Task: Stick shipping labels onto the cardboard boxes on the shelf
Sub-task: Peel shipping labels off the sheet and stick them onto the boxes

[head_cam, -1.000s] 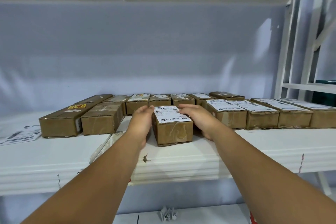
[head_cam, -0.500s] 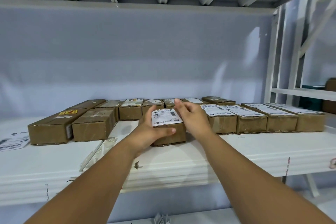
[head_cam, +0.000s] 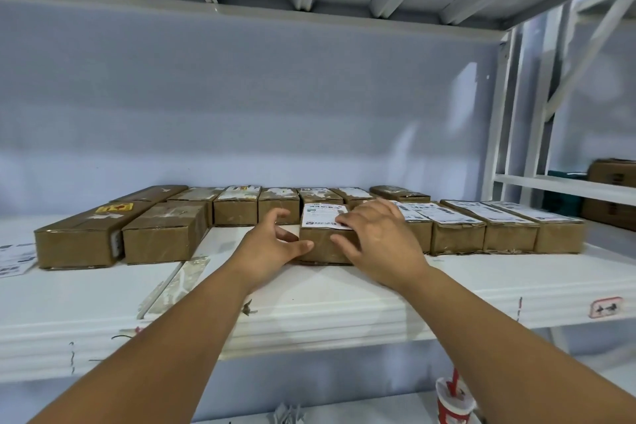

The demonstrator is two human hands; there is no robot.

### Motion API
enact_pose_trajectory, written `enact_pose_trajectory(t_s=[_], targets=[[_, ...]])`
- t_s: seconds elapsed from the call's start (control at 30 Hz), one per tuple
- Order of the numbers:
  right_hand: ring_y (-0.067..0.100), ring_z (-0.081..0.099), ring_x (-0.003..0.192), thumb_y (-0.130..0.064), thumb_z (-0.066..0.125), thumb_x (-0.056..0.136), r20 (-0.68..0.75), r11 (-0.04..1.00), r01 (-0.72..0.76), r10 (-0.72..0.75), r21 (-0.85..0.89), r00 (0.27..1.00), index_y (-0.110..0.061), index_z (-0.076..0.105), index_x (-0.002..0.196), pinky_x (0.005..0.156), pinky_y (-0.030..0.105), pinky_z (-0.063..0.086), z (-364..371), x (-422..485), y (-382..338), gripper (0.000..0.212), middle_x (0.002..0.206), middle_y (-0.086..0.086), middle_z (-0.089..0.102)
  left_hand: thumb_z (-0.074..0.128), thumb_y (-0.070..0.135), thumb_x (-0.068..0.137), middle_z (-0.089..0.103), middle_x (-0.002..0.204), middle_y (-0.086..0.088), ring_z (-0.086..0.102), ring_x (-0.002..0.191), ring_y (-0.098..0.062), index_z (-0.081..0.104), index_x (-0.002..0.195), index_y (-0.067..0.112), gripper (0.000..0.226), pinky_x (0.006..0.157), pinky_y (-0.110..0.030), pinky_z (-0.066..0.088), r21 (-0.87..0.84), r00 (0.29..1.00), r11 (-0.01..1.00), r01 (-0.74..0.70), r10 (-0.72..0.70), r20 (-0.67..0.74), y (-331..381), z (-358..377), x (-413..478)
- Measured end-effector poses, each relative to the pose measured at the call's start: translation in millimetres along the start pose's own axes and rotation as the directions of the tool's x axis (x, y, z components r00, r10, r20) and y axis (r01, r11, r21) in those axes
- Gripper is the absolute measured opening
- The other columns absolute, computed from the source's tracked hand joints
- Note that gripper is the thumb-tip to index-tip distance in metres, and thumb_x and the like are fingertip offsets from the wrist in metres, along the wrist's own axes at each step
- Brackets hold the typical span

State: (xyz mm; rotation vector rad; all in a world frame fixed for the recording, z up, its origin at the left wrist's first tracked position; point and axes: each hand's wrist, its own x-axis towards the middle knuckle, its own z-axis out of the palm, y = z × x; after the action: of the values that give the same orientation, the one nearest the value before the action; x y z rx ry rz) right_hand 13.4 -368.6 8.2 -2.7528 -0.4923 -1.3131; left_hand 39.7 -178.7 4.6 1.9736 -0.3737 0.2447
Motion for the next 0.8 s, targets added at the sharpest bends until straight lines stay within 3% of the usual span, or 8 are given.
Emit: enact_pose_trajectory(t_s=[0.17,0.3,0.47,0.53,0.63,0.8], targets=[[0.021,0.066,0.090,-0.041,0.052,0.083,-0.062,0.991,-0.119,0.123,0.069,0.990,-0.017,0.070,0.101,0.105,0.039,0.033,0.5,-5.0,2.3,0.035,0.093,0.000,0.073,0.069,0.024,0.084,0.068,0.100,0.007,0.064,0.092,-0.012,0.048,0.118,0.032,0.041,0.074,-0.021,0.043,-0.037,0.992,0.999,0.032,-0.028,0.122,0.9,1.8,-1.3],[0.020,0.058,0.106,-0.035,0.056,0.087,-0.058,0.978,-0.192,0.197,0.079,0.979,-0.021,0.067,0.106,0.110,0.036,0.019,-0.9,-6.7,2.3,0.026,0.103,-0.003,0.070,0.066,0.018,0.086,0.065,0.112,0.000,0.062,0.101,-0.015,0.052,0.124,0.024,0.040,0.087,-0.026,0.045,-0.036,0.979,0.998,0.058,-0.049,0.200,0.2,4.3,-0.3],[0.013,0.046,0.120,-0.042,0.055,0.089,-0.011,0.963,-0.260,0.261,0.068,0.965,-0.029,0.061,0.117,0.110,0.032,0.011,-4.2,-7.2,3.1,0.031,0.119,-0.009,0.062,0.060,0.010,0.089,0.060,0.118,-0.003,0.057,0.098,-0.012,0.049,0.132,0.022,0.046,0.080,-0.021,0.042,-0.070,0.961,0.994,0.082,-0.060,0.269,3.1,4.4,-1.3],[0.013,0.044,0.122,-0.043,0.054,0.090,0.010,0.958,-0.279,0.279,0.064,0.960,-0.030,0.059,0.119,0.111,0.032,0.011,-4.8,-7.3,3.2,0.033,0.123,-0.009,0.060,0.057,0.007,0.090,0.058,0.125,-0.002,0.055,0.104,-0.012,0.044,0.137,0.023,0.051,0.079,-0.018,0.042,-0.085,0.944,0.991,0.103,-0.070,0.323,3.9,5.0,-1.1],[0.014,0.040,0.127,-0.038,0.052,0.092,0.050,0.953,-0.298,0.295,0.058,0.954,-0.029,0.056,0.124,0.110,0.032,0.013,-4.7,-7.5,5.1,0.034,0.129,-0.008,0.056,0.053,0.000,0.091,0.054,0.129,-0.002,0.053,0.101,-0.008,0.032,0.143,0.024,0.062,0.066,-0.005,0.043,-0.077,0.928,0.989,0.123,-0.087,0.362,5.9,6.5,-1.8],[0.018,0.042,0.125,-0.028,0.052,0.094,0.046,0.947,-0.306,0.303,0.100,0.952,-0.026,0.057,0.126,0.106,0.031,0.023,-2.5,-6.1,8.2,0.032,0.129,-0.005,0.058,0.049,-0.007,0.091,0.053,0.131,-0.007,0.054,0.090,-0.003,0.034,0.143,0.015,0.059,0.059,0.001,0.043,-0.074,0.916,0.991,0.111,-0.073,0.394,5.4,9.9,-2.7]])
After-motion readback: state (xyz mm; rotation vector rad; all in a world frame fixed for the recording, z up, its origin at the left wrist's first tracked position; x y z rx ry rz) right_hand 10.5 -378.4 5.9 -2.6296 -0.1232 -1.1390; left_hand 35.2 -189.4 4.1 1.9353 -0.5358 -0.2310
